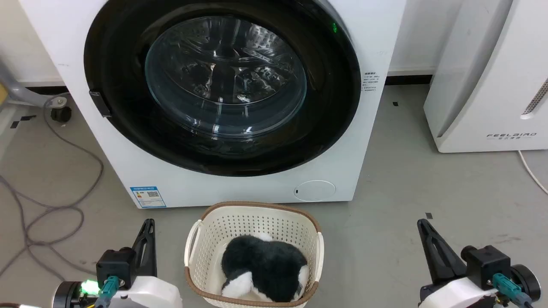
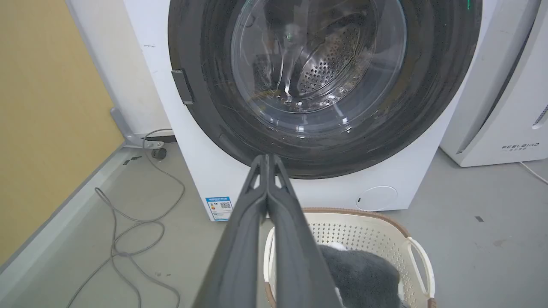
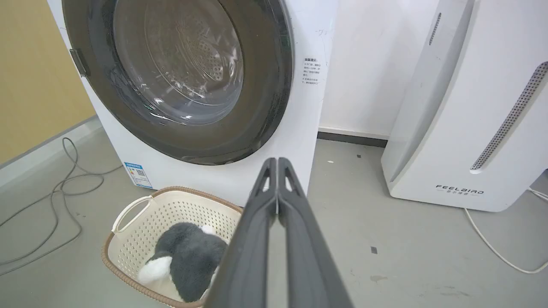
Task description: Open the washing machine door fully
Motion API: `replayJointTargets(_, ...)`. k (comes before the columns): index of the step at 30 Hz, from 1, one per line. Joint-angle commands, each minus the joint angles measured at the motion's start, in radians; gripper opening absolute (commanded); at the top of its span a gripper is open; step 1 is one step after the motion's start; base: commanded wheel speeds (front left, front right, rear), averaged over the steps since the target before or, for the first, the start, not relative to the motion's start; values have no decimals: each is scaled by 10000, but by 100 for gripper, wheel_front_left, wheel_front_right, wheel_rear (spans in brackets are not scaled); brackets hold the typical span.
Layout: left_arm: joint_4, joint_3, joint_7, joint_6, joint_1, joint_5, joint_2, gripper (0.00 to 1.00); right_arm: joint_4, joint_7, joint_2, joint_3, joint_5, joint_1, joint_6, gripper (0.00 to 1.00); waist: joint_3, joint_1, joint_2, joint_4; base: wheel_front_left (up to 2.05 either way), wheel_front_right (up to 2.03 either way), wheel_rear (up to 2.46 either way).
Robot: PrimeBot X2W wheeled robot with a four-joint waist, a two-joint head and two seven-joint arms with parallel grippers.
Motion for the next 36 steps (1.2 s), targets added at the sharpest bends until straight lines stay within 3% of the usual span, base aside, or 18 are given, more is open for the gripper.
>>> replayJointTargets(1,-91,-8,63,-25,-107,92,-65,0,-98,61,15,-13,-93,-134,4,0,-2,0,-1,6,0,0,0)
replayJointTargets(36,-561,-13,758,-279,-193,324,-476,0,-448,760,21,-24,-143,-279,6,0,-50,0,-1,168,0,0,0)
